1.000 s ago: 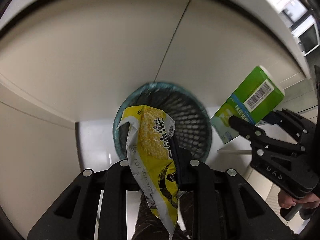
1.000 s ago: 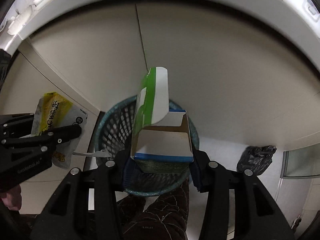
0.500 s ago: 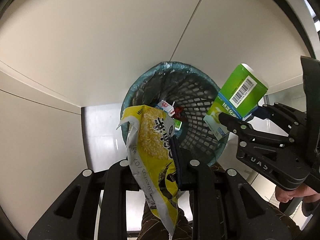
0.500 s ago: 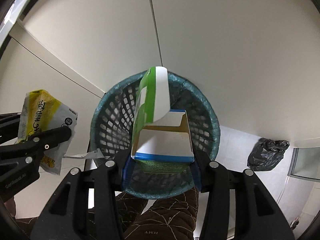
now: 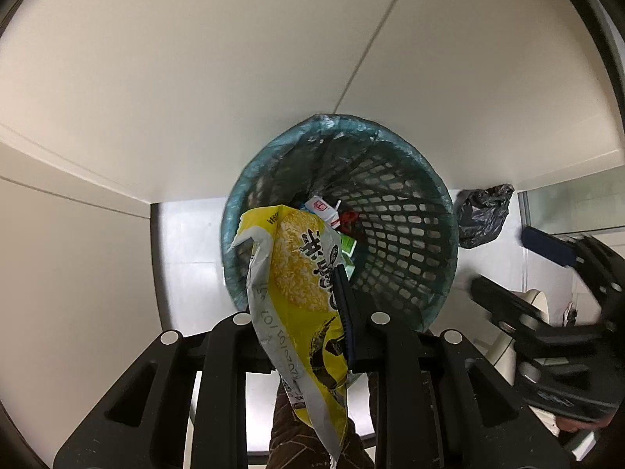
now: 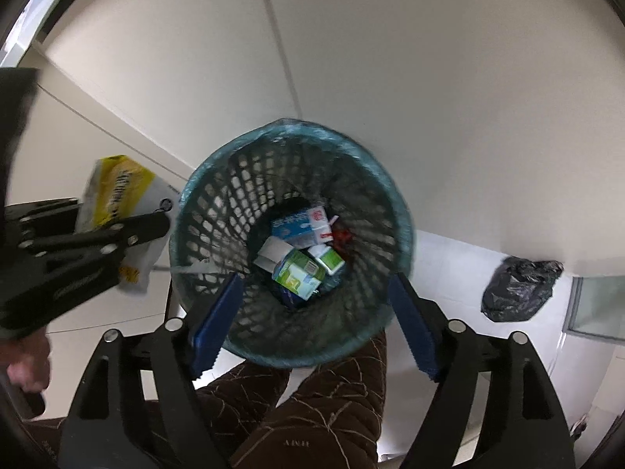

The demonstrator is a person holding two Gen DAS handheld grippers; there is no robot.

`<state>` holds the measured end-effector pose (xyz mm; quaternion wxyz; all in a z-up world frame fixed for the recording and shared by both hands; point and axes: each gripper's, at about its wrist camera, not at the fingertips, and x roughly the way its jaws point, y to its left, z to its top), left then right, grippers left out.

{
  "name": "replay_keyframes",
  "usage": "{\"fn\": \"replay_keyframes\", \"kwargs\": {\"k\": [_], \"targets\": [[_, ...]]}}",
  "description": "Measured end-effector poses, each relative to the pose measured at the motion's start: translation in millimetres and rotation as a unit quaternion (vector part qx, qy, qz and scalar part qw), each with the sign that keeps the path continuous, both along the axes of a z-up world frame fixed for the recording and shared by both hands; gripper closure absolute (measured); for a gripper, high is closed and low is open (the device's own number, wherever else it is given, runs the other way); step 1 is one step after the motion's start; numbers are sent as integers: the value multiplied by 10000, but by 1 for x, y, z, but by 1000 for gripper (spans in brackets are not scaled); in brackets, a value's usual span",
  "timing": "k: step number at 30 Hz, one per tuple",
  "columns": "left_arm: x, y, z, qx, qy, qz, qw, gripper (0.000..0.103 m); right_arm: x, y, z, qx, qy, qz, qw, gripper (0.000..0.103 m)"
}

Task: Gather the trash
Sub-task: 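Open the left tool to drop the yellow snack bag into the wastebasket, then raise both tools back toward the bubble wrap and coffee stick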

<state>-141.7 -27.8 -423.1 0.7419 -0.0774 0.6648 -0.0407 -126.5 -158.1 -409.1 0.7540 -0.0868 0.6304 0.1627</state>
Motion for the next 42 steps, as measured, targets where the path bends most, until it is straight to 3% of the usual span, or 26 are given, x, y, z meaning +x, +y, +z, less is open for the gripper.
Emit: {"fn": "replay_keyframes", "kwargs": {"k": [9,12,18,20,24,28,35,42], "targets": [[7,-31,-22,-86,43,-345,9994,81,-19,-42,37,-63,-269,-578,9979,27],[9,-38,-26,-132,54,-387,9991,75,-25,-52,45,-49,-349,-802,9962,27],[9,-45,-28,-133,-52,-435,9990,45,-33,-66,58,-2,-465,-1169,9921,27],[9,-44,-27,-87,-76,-378,9992,31,-36,-68,61,-15,-487,-1211,9914,27],[9,-39,-16,-62,-194,-304,9993,18,-38,-66,70,-54,-562,-1257,9905,27],[4,-28,20,-113,-481,-347,9982,7,-34,-64,96,-22,-780,-1269,9888,27],[-3,5,121,-70,-1266,-161,9918,6,-7,-53,168,234,-1423,-1109,9833,22],[19,34,200,-10,-1704,145,9853,6,21,-40,241,364,-2044,-964,9735,15]]}}
